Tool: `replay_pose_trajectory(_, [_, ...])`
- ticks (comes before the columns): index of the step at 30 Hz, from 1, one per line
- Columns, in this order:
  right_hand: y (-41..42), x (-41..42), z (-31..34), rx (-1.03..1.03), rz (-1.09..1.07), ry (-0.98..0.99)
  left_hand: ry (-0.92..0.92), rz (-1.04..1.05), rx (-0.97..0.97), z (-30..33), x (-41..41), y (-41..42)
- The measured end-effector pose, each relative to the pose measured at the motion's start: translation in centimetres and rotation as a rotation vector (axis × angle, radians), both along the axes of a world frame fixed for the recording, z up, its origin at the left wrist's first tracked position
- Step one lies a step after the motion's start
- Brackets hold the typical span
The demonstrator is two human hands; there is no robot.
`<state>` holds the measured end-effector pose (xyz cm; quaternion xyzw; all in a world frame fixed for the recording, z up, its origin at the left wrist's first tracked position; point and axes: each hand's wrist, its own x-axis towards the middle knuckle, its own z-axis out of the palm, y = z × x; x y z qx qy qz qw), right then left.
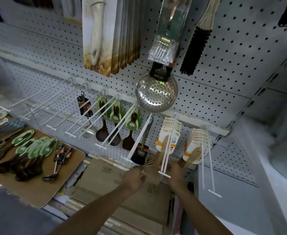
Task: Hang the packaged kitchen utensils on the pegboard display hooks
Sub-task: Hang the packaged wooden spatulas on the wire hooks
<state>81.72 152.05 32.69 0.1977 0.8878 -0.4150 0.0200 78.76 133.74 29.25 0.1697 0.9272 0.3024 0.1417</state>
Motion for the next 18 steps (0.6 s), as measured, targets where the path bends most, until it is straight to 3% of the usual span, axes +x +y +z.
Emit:
replay_pose_trajectory(5, [-2.1,3.2,2.1,0.174,0.114,0.077,0.165,-0.052,-0.055,2.0,1.6,-4.2])
replay_pose_trajectory(9, [-4.0,5.0,3.6,0.433,0.296,0.124,0.360,-0.100,-0.120,4.4,3.0,-6.9])
replay_pose_trajectory(18, [-8.2,8.5,6.6,0.606,0.442,0.336,0.589,-0.152,-0.234,9.0,6.0,-13.1])
